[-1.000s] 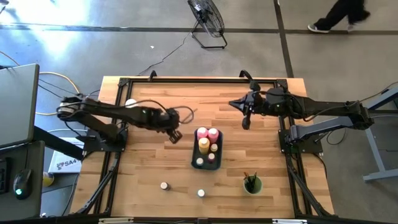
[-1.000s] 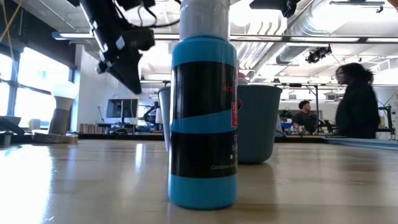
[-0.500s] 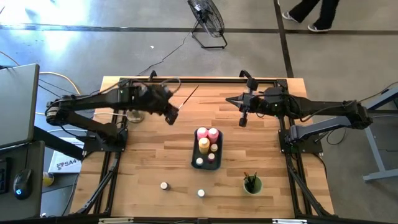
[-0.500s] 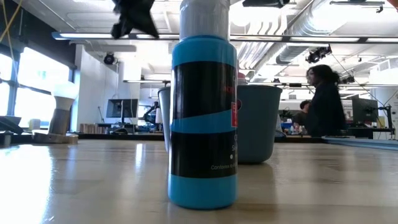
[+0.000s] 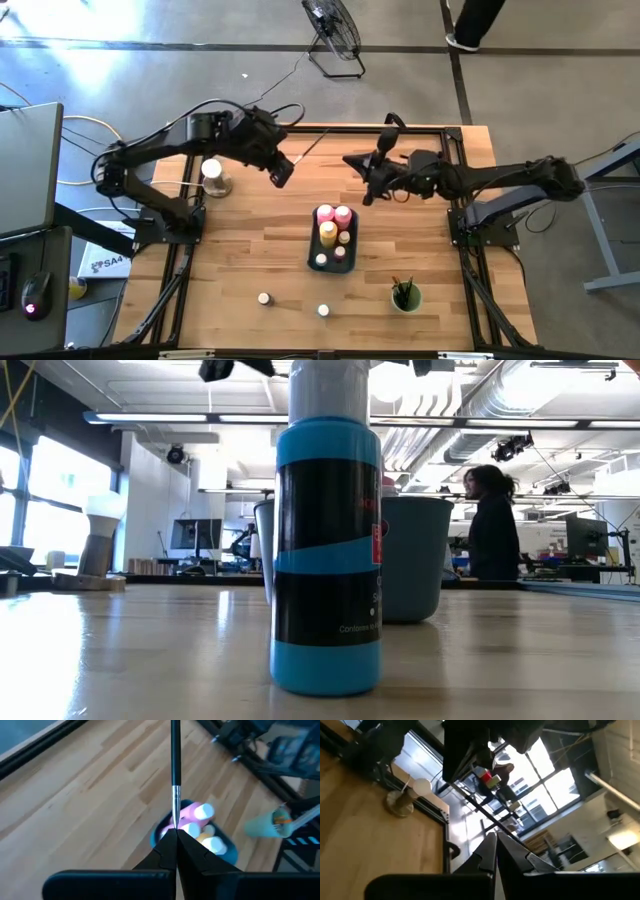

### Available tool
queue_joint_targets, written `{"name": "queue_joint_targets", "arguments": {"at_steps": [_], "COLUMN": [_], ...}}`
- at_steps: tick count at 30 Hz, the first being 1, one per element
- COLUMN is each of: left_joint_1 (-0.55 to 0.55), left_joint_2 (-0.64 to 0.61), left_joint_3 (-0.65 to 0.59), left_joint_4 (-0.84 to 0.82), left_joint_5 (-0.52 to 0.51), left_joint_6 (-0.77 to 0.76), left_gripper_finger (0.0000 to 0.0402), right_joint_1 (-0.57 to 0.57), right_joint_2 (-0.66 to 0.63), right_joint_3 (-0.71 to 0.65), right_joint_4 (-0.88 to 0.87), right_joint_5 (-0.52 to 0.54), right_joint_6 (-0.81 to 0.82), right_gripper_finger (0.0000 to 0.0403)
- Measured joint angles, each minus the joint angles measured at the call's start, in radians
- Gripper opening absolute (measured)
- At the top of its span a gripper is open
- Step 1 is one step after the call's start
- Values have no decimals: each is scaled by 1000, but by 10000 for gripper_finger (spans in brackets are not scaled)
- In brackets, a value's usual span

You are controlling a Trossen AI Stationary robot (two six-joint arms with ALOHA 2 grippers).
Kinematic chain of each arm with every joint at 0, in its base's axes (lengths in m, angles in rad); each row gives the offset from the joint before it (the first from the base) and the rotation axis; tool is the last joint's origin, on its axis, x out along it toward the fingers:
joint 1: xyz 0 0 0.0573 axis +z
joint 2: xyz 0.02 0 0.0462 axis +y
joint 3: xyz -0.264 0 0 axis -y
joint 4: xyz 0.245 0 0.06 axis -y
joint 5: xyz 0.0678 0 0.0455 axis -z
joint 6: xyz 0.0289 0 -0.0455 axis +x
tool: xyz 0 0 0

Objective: Pick & Place Paint Supplies
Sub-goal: Put the black and silver paint brush into the green cup

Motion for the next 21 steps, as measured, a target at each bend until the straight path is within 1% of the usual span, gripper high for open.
{"name": "queue_joint_targets", "arguments": {"at_steps": [3, 7, 10, 14, 21], "left_joint_1": [0, 0, 0, 0, 0], "left_joint_2": [34, 60, 62, 62, 62], "left_joint_3": [28, 36, 36, 36, 36], "left_joint_4": [4, 8, 10, 12, 14], "left_joint_5": [33, 78, 105, 108, 150], "left_joint_6": [0, -5, -27, -52, -81], "left_gripper_finger": [0, 0, 0, 0, 0], "right_joint_1": [11, 11, 10, 10, 10], "right_joint_2": [32, 52, 53, 53, 70], "right_joint_3": [0, 0, 0, 0, 0], "right_joint_4": [58, 79, 78, 79, 79], "right_joint_5": [23, 63, 74, 45, -3], "right_joint_6": [-79, -154, -187, -238, -346], "right_gripper_finger": [4, 6, 22, 70, 181]}}
